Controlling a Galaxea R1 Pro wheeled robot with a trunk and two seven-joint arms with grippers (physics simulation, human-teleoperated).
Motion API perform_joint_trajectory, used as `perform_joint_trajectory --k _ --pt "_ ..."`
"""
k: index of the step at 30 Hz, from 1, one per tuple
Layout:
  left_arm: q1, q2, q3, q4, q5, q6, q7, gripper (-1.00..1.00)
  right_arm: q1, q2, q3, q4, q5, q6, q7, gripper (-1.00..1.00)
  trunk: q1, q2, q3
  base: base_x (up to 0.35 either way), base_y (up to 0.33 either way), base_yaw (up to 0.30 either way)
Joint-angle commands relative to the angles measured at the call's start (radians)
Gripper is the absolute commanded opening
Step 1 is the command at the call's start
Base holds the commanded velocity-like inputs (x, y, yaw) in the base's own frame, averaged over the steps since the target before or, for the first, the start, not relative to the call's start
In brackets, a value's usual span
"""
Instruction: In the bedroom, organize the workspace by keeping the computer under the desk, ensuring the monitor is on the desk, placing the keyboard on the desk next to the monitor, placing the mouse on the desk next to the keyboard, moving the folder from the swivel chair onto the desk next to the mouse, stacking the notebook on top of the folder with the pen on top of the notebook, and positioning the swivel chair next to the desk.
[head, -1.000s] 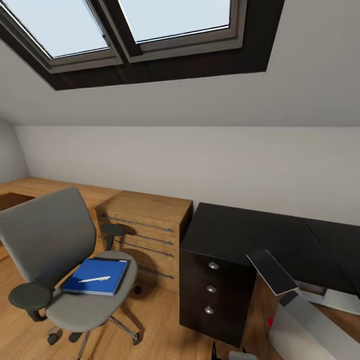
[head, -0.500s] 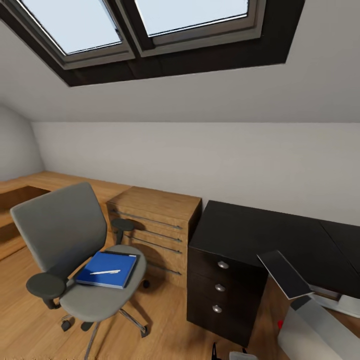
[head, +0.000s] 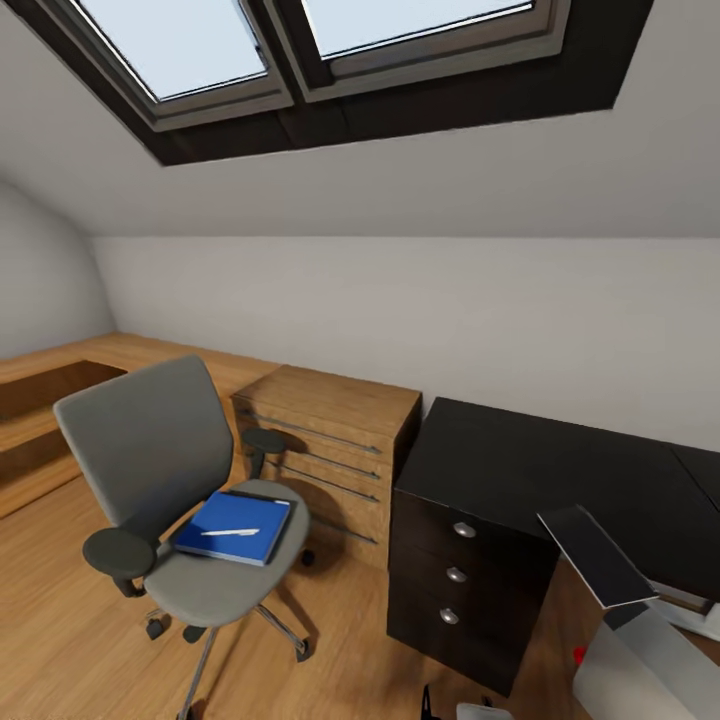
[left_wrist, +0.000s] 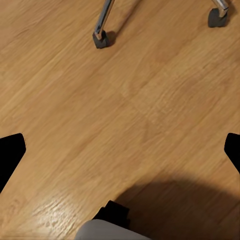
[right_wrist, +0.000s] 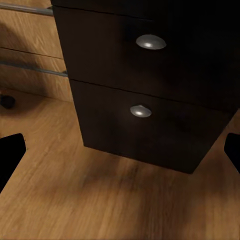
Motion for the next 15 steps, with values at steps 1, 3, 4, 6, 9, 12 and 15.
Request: perform_joint_trajectory --k 1,3,4,6,9,12,15 --pt "-0.001 0.001 -0.008 -0.002 0.009 -0.006 0.005 1.0 -0.001 0.0 0.009 0.0 -0.004 -0.002 -0.008 1.0 0.0 -0.001 -0.002 0.0 0.0 0.06" --pt "-0.002 0.001 -0.008 -0.002 0.009 -0.006 0.005 1.0 -0.001 0.0 0.009 -0.001 -0.003 -0.002 -0.007 1.0 0.0 -0.001 -0.003 0.0 0.0 0.043" --pt "-0.002 0.001 -0.008 -0.002 0.009 -0.006 0.005 1.0 -0.001 0.0 0.009 -0.001 -0.003 -0.002 -0.007 1.0 0.0 -0.001 -0.003 0.0 0.0 0.031" --pt "-0.002 0.001 -0.008 -0.002 0.009 -0.006 0.005 1.0 -0.001 0.001 0.009 -0.001 -0.003 -0.003 -0.007 1.0 0.0 -0.001 -0.003 0.0 0.0 0.022" --pt "-0.002 0.001 -0.008 -0.002 0.009 -0.006 0.004 1.0 -0.001 0.001 0.009 0.0 -0.003 -0.003 -0.007 1.0 0.0 -0.001 -0.004 0.0 0.0 0.013" --pt "-0.001 0.001 -0.008 -0.002 0.009 -0.006 0.004 1.0 -0.001 0.002 0.009 -0.001 -0.004 -0.003 -0.007 1.0 0.0 -0.001 -0.005 0.0 0.0 0.036" --pt "-0.001 0.001 -0.008 -0.002 0.009 -0.006 0.004 1.0 -0.001 0.003 0.009 -0.001 -0.004 -0.002 -0.006 1.0 0.0 -0.001 -0.008 0.0 0.0 0.1"
